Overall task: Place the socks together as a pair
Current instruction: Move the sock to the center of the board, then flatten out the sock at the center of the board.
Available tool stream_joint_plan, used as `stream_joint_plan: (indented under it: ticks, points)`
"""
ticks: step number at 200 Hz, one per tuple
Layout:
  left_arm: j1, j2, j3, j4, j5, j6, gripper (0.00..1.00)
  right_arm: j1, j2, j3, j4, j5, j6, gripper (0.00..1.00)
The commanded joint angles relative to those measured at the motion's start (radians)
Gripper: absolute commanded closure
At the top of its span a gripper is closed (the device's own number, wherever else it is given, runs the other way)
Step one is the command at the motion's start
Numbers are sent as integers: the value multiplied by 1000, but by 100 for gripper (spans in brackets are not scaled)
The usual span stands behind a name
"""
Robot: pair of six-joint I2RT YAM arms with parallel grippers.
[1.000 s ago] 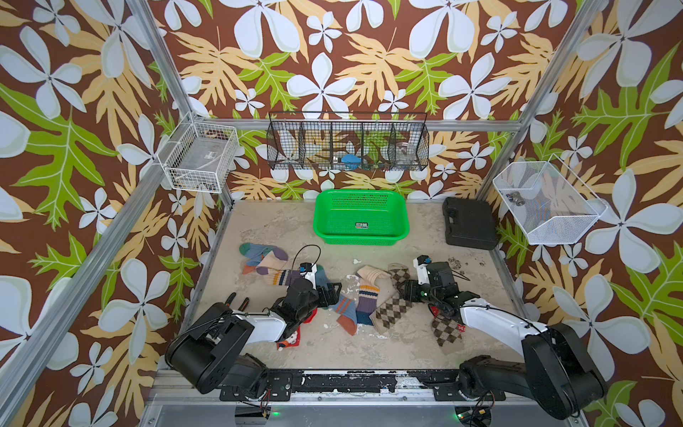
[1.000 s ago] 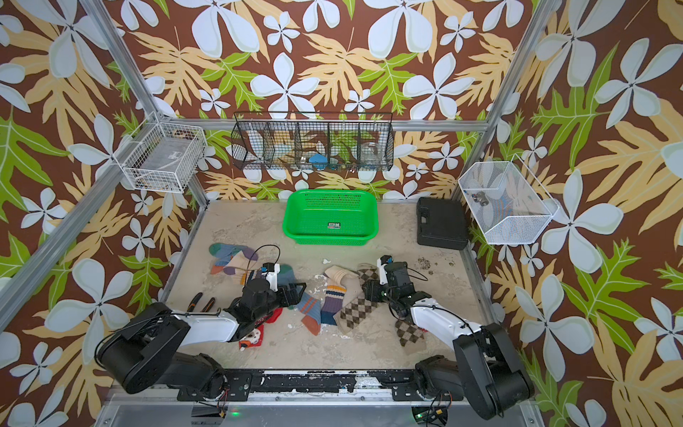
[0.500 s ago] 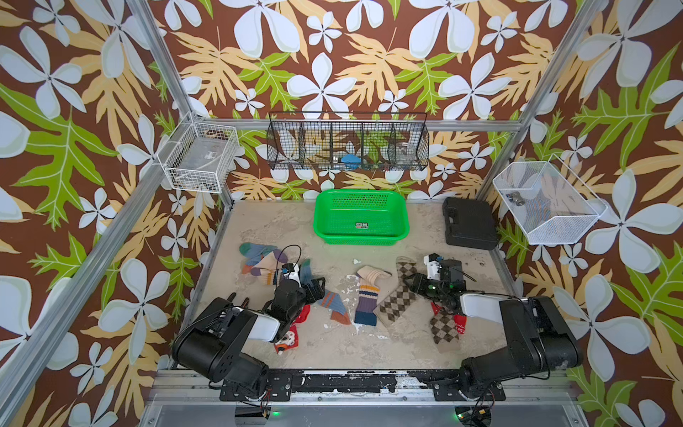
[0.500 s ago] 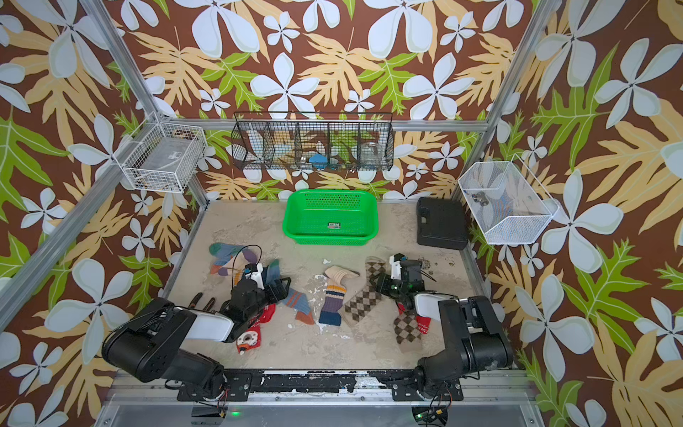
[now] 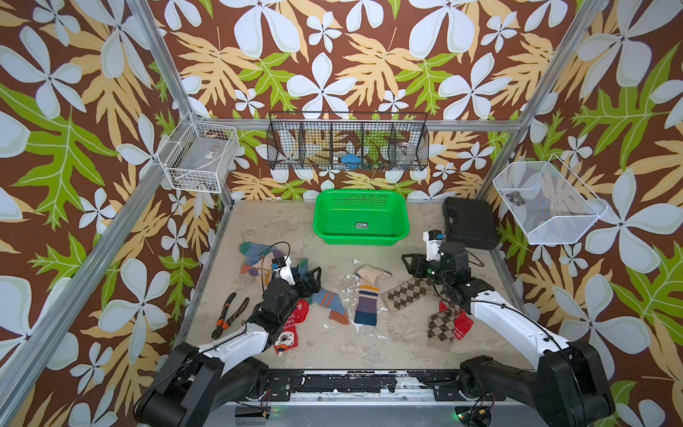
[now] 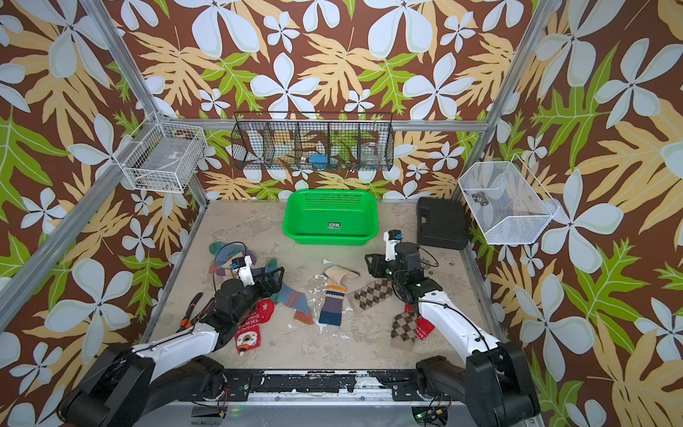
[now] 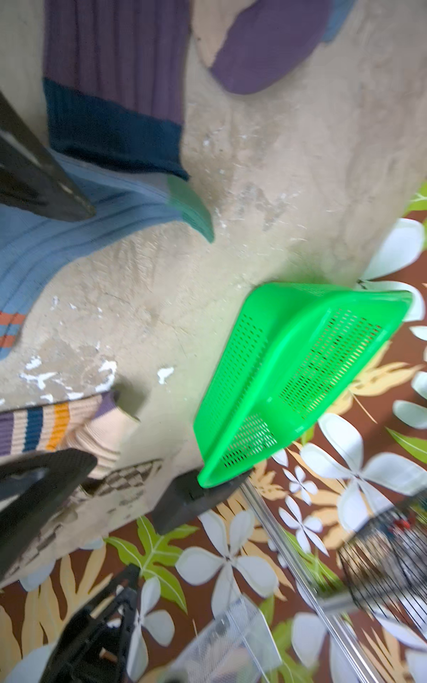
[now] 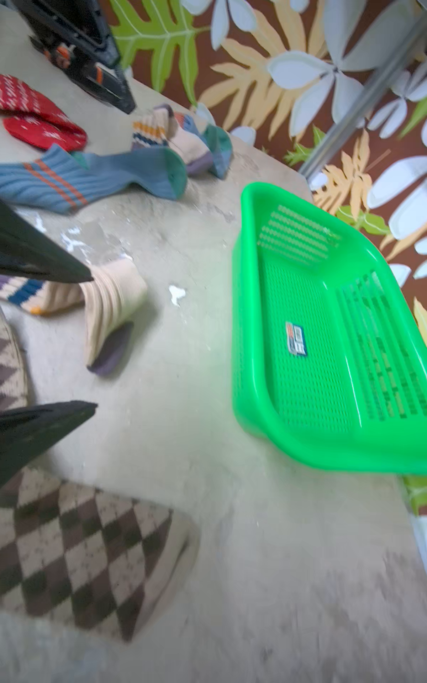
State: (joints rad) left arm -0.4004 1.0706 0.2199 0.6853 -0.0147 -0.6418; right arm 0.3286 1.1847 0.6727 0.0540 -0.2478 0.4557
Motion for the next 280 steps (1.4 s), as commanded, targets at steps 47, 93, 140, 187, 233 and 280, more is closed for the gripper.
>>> stream_joint_plan:
  ticks: [47,93,140,187,233,280]
  points:
    - [-1,-209,9,-217,-8,28,2,427,94,-65,-54,79,64,46]
    - [-2,-167,14,-193,50,13,2,495,244,-81,9,50,72,48]
    - [-32,-81,73,-189,122,24,3,495,256,-179,-1,50,62,50]
    - [-114,74,155,-180,140,68,3,463,125,-267,-99,161,97,54]
    - [-210,293,283,-185,187,108,3,331,-132,-307,-169,200,86,57]
    - [-273,499,403,-118,237,90,6,309,-231,-246,-184,217,86,57]
